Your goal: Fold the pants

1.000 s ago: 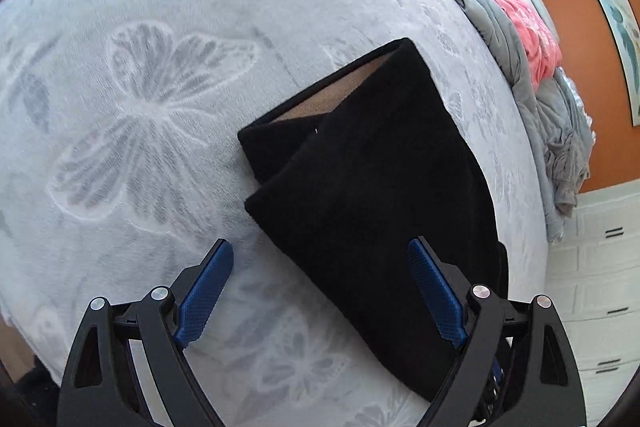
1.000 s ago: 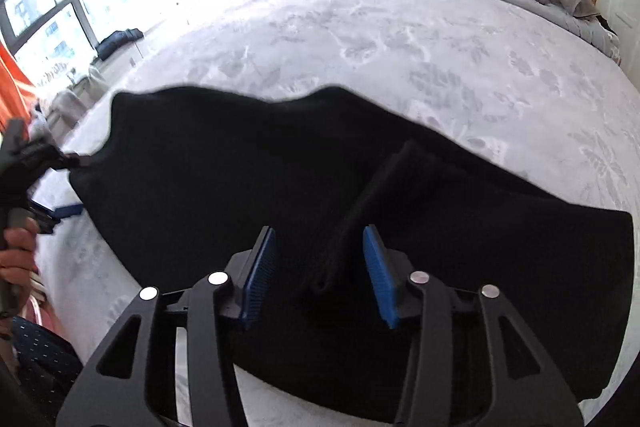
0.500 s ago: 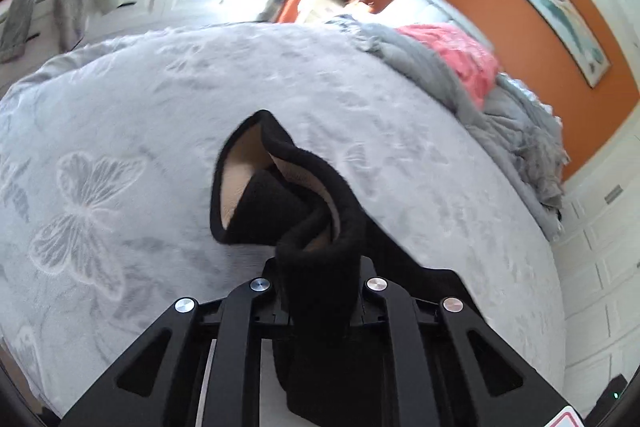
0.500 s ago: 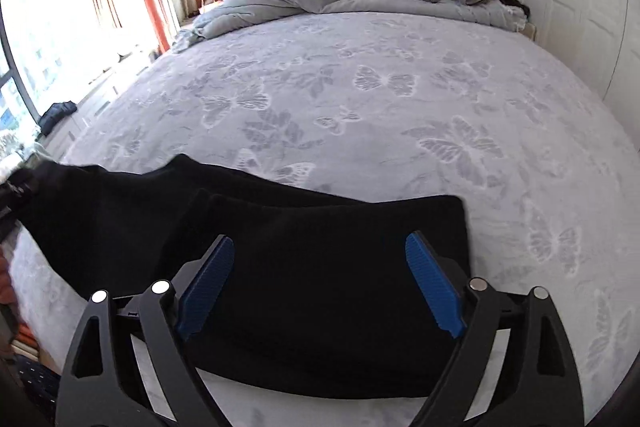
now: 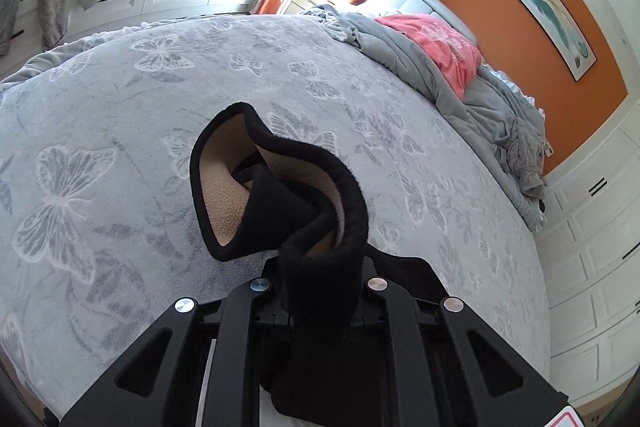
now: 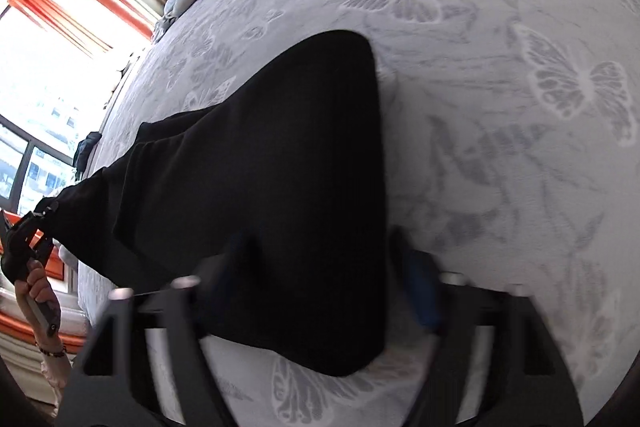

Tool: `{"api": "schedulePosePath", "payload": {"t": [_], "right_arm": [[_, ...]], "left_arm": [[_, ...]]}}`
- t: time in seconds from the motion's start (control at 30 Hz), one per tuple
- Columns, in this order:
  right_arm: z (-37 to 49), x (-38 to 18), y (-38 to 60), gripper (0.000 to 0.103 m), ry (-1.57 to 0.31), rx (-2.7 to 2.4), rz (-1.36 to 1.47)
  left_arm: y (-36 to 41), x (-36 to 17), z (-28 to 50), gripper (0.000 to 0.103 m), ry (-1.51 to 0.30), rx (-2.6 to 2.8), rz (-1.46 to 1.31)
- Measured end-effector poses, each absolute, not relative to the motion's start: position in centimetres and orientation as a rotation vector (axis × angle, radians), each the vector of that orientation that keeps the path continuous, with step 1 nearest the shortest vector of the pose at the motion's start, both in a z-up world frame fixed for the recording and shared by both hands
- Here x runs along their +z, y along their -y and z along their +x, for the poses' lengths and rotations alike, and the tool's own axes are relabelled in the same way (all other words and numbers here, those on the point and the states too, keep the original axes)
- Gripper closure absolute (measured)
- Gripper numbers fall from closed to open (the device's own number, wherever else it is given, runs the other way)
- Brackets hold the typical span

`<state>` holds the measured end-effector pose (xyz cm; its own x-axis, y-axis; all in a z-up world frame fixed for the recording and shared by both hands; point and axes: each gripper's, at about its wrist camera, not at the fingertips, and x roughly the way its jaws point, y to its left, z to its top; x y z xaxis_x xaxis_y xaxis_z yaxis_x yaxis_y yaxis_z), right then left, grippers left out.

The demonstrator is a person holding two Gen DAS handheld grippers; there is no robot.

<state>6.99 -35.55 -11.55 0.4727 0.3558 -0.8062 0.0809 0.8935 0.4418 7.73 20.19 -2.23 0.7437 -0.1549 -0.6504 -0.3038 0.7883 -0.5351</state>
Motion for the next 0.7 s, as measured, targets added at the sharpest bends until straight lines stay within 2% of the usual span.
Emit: {"api": "schedulePosePath", "payload": {"t": [0.03,0.07,0.2,0.3,0.33,0.37,0.4,0.43,0.5,0.53,0.57,0.6,0.63,0.67,0.7], "right_arm": [[7.1,-11.2,34.7,0.078,-1.063,0.166,0.435],[6.9,-10.2,34.0,0.082,-1.042,0.158,0.389],[4.7,-5.0,35.1,0.084,-0.924,0.150,0.337],[2.9,-4.2,37.9,0.083,-0.916,0.113,0.373],[2.8,-4.8,38.3,0.079,-0.946,0.062,0.328],[3.1,-5.8,38.6,0.069,-0.994,-0.003,0.281],[3.4,-6.9,38.9,0.063,-1.047,-0.100,0.223],[3.4,-7.2,39.2,0.061,-1.066,-0.215,0.164],[2.7,-5.0,37.8,0.060,-0.975,-0.258,0.121],[2.2,-3.5,36.2,0.057,-0.908,-0.181,0.126],[1.8,-2.3,34.0,0.044,-0.854,-0.086,0.115],[1.6,-1.7,31.5,0.037,-0.823,0.000,0.091],[1.6,-1.7,28.7,0.031,-0.813,0.081,0.052],[1.9,-2.2,25.6,0.031,-0.828,0.149,0.002],[2.4,-3.3,22.9,0.031,-0.858,0.195,-0.050]], "left_arm": [[-20.4,-2.3,7.8,0.092,-0.745,0.096,-0.679],[-20.5,-2.4,7.8,0.091,-0.750,0.099,-0.683],[-22.0,-2.9,7.6,0.091,-0.769,0.131,-0.713],[-22.6,-3.7,7.6,0.090,-0.825,0.116,-0.697],[-22.5,-4.3,7.7,0.090,-0.856,0.112,-0.679],[-22.2,-5.0,7.7,0.088,-0.883,0.111,-0.666],[-22.0,-6.0,7.8,0.087,-0.920,0.106,-0.655],[-21.7,-7.0,7.9,0.085,-0.959,0.100,-0.650],[-21.3,-8.9,8.0,0.078,-1.024,0.133,-0.627],[-21.1,-9.3,7.9,0.071,-1.034,0.154,-0.603],[-21.1,-9.5,7.7,0.066,-1.035,0.165,-0.589],[-21.1,-9.6,7.6,0.065,-1.033,0.170,-0.585],[-21.1,-9.5,7.4,0.059,-1.028,0.168,-0.589],[-21.1,-9.5,7.3,0.048,-1.027,0.171,-0.590],[-21.1,-9.4,7.0,0.044,-1.027,0.175,-0.594]]}}
